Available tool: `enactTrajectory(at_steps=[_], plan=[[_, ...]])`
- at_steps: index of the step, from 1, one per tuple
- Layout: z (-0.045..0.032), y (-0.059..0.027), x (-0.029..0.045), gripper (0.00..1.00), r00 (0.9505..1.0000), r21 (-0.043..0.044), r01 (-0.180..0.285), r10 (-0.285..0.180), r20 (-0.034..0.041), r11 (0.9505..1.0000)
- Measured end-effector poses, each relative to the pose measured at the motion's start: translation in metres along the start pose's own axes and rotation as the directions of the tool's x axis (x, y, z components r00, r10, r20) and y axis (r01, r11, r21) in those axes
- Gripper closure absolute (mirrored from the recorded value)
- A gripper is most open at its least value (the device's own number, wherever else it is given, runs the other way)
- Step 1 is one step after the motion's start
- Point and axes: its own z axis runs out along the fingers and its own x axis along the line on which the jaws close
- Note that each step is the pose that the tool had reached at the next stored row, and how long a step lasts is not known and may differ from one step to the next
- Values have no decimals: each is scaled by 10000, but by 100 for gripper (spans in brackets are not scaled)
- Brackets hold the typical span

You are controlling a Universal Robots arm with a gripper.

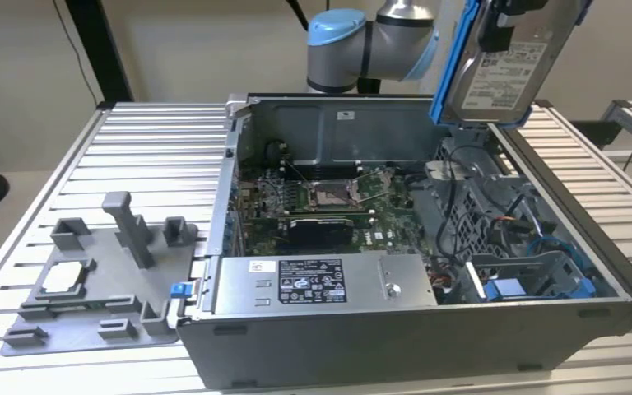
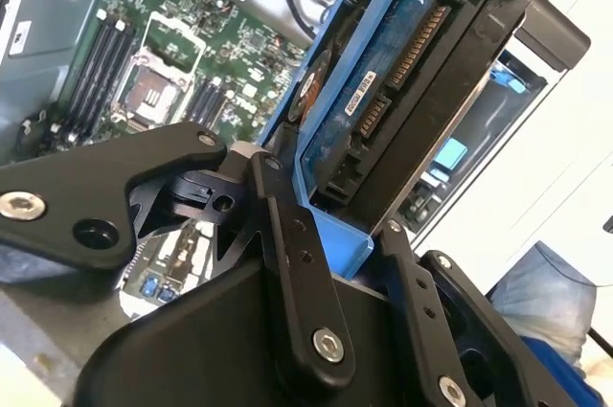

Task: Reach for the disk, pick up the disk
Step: 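Pick up the disk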

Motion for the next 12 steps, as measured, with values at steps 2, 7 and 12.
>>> enactTrajectory(at_steps=[2,7,12], plan=[[-1,0,22,100,10000,0,1,-1,-1,10000],[-2,-2,101,100,10000,0,1,-1,-1,10000],[-3,-6,205,100,10000,0,1,-1,0,10000]])
